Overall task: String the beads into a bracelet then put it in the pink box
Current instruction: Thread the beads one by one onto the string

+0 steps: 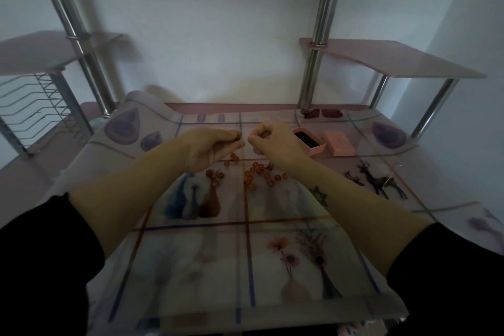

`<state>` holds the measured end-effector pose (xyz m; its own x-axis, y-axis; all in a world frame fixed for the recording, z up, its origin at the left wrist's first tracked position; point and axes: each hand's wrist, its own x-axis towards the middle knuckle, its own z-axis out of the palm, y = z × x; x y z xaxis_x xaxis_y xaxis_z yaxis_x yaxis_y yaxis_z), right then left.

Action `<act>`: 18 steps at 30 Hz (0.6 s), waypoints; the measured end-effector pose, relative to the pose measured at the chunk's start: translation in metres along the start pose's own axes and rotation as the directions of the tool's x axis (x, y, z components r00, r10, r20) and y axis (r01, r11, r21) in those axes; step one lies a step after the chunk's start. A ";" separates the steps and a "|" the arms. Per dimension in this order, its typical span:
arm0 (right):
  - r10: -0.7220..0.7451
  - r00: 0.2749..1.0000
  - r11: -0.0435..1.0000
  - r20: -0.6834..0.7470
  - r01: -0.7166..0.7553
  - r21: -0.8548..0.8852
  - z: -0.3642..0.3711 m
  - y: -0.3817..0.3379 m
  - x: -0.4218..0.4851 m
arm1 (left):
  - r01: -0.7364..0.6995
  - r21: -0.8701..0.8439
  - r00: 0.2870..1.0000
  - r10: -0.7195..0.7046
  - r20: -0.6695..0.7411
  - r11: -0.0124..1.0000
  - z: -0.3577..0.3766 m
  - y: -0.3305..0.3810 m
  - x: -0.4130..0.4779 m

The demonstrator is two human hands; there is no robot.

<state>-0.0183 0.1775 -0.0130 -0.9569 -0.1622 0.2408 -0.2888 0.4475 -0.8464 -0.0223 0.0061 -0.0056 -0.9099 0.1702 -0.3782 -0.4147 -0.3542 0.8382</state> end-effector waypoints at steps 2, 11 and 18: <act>-0.012 1.000 1.000 -0.016 0.012 0.000 0.000 0.001 0.000 | 0.027 -0.033 0.999 -0.028 -0.016 0.999 0.000 0.001 0.000; -0.063 0.997 0.998 -0.052 0.064 0.028 0.002 0.003 0.001 | 0.074 -0.020 0.997 -0.075 -0.024 0.997 -0.004 -0.002 0.002; -0.097 0.994 0.995 -0.046 0.096 -0.018 0.002 0.003 0.001 | 0.066 -0.029 0.998 -0.066 -0.006 0.997 -0.005 -0.005 0.003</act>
<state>-0.0203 0.1771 -0.0167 -0.9248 -0.1637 0.3433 -0.3798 0.4459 -0.8105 -0.0236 0.0042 -0.0127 -0.8805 0.1880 -0.4352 -0.4740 -0.3689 0.7995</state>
